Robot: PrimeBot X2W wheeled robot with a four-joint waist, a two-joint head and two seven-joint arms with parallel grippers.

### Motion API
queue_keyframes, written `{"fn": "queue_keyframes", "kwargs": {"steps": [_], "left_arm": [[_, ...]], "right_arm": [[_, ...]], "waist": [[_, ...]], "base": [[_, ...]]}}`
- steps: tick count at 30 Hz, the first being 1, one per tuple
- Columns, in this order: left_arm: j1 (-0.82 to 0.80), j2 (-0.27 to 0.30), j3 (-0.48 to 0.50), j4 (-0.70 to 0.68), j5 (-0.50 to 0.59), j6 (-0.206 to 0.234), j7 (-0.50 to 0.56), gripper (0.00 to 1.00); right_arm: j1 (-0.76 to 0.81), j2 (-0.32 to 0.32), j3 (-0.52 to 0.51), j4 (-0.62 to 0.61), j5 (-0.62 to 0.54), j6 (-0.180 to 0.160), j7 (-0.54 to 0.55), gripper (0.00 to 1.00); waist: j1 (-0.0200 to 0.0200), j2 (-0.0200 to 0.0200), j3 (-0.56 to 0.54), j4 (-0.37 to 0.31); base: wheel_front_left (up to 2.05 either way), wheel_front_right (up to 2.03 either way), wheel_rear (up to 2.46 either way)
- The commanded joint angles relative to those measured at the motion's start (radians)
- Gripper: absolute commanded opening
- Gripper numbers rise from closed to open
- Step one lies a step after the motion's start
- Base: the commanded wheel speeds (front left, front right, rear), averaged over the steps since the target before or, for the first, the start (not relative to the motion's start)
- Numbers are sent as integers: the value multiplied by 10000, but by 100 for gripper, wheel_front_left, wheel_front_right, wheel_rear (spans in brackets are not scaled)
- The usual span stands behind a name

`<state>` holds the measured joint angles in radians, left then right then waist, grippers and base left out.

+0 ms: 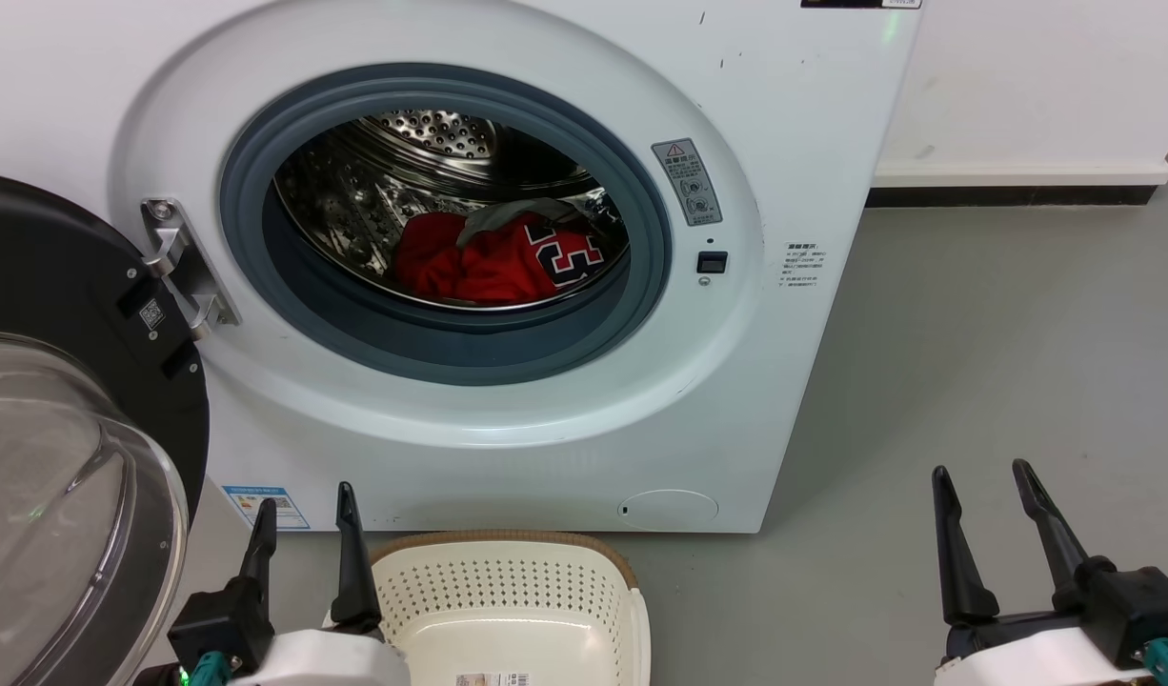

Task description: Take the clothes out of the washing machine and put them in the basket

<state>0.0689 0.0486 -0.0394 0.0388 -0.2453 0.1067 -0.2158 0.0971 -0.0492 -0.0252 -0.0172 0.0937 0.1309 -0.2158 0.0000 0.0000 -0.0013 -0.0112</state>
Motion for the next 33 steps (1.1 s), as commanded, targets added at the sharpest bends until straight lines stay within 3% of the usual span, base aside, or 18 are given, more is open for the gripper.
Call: {"fn": "queue_keyframes", "kwargs": {"steps": [1,23,33], "left_arm": [[77,22,-24,-44,279,41,-105,100],[350,23,-40,4,1508,-88,-513,100],[304,23,-5,142,1381,-219,-500,100]], "right_arm": [[78,-20,32,-125,-284,-3,-108,100],[316,-17,114,-317,-1988,-3,-510,100],[295,-16,91,-279,-1907,-5,-504,100]], "waist": [[0,0,-3,-6],[0,0,-12,-28],[0,0,6,-22]], "base": [[0,0,0],[0,0,0],[0,0,0]]}}
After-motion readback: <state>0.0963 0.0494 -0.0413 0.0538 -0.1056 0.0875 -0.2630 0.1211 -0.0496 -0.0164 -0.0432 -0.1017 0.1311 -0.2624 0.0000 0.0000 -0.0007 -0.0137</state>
